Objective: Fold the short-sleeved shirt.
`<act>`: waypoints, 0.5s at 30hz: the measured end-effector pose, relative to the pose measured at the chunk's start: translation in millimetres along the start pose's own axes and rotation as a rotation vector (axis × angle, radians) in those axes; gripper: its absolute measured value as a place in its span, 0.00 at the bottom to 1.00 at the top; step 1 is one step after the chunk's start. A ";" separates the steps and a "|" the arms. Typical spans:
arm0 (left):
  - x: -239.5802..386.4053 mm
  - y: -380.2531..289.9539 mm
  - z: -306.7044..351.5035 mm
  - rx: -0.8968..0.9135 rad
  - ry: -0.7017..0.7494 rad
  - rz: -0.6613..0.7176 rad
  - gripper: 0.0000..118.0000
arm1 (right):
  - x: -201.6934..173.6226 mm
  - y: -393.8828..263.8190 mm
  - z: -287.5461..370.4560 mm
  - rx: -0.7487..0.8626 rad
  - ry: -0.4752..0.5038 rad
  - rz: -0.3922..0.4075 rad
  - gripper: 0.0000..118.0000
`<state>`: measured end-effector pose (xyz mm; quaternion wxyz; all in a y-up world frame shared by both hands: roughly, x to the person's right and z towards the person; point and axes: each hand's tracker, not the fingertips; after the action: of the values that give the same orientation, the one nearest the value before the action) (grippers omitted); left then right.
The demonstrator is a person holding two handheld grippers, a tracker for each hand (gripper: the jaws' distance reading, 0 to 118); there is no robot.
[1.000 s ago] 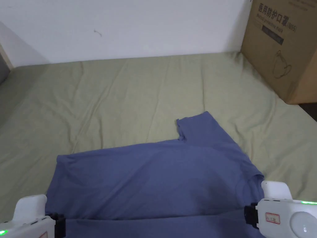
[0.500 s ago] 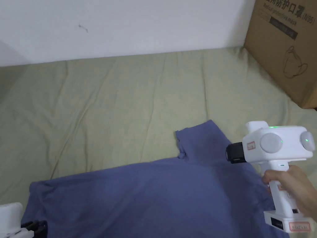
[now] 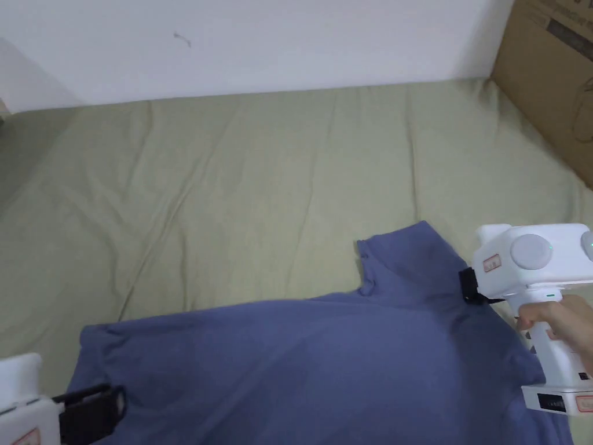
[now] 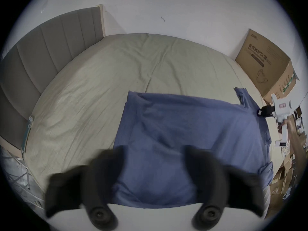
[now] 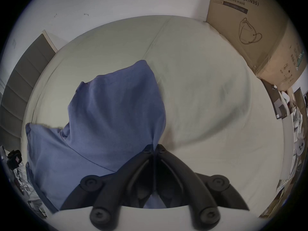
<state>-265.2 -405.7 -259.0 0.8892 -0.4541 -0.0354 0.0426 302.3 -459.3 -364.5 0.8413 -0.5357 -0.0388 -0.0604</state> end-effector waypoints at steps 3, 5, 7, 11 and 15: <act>-3.2 26.4 -10.0 0.036 0.044 0.008 0.96 | 3.1 1.2 13.4 0.020 0.042 -0.102 0.00; -3.0 47.5 -23.2 0.025 0.108 0.035 0.96 | 1.6 0.6 18.0 0.027 0.036 -0.085 0.00; -8.3 63.1 -40.6 0.029 0.096 0.049 0.96 | -2.4 -1.4 20.2 0.030 0.022 -0.056 0.00; -19.0 87.7 -86.5 -0.044 0.126 0.066 0.96 | -5.7 -1.3 17.8 0.023 0.014 -0.038 0.00; -25.9 98.8 -138.4 -0.149 0.140 0.069 0.82 | -6.9 -0.8 13.7 0.015 0.011 -0.028 0.00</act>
<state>-281.2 -462.2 -420.7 0.8513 -0.5217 0.0396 0.0387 295.3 -446.8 -358.9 0.8447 -0.5284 -0.0420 -0.0746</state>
